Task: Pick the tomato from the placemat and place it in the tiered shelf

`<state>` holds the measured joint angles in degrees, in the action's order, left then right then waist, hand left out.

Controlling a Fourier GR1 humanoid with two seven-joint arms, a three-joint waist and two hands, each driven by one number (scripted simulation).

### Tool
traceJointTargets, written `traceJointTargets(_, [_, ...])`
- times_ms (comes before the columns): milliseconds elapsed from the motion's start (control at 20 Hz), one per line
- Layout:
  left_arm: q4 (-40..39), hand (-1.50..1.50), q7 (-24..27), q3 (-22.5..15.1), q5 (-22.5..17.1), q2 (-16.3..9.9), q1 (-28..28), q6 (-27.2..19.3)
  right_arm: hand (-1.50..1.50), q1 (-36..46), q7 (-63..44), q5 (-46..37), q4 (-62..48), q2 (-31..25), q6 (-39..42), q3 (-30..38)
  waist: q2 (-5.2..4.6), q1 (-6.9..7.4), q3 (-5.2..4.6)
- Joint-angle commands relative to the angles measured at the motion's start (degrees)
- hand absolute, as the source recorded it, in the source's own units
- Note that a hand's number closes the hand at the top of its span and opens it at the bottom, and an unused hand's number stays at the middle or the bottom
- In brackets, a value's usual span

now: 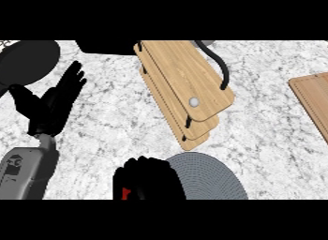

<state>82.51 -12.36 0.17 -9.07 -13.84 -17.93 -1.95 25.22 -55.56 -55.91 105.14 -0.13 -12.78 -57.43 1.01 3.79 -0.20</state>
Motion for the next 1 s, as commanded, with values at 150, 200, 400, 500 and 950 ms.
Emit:
traceJointTargets(150, [0.3,0.0,-0.4,0.0,-0.3,0.3,0.0,0.1,1.5,14.5,-15.8,-3.3,0.6,0.1,-2.5,3.3,0.11,-0.52,-0.18])
traceJointTargets(200, [0.6,0.0,-0.7,0.0,0.7,-0.1,0.3,-0.8,1.5,16.1,-17.9,-3.9,1.7,0.1,-1.4,4.0,0.38,-0.85,-0.15])
traceJointTargets(400, [-0.5,0.0,0.3,0.6,0.4,-0.9,-0.5,0.3,1.5,22.5,-22.6,-2.1,-1.2,0.1,0.7,8.0,-0.05,-0.97,-0.19])
traceJointTargets(500, [-0.5,0.0,0.4,1.4,-0.2,-0.8,0.4,0.1,1.5,25.8,-24.4,-0.4,-1.7,0.1,2.1,11.2,-0.13,-0.79,-0.17])
traceJointTargets(950, [0.4,0.0,-0.3,1.4,0.5,-0.1,-0.2,-1.5,1.5,37.2,-29.6,3.5,-7.6,0.1,4.4,20.9,-0.43,-2.2,0.03])
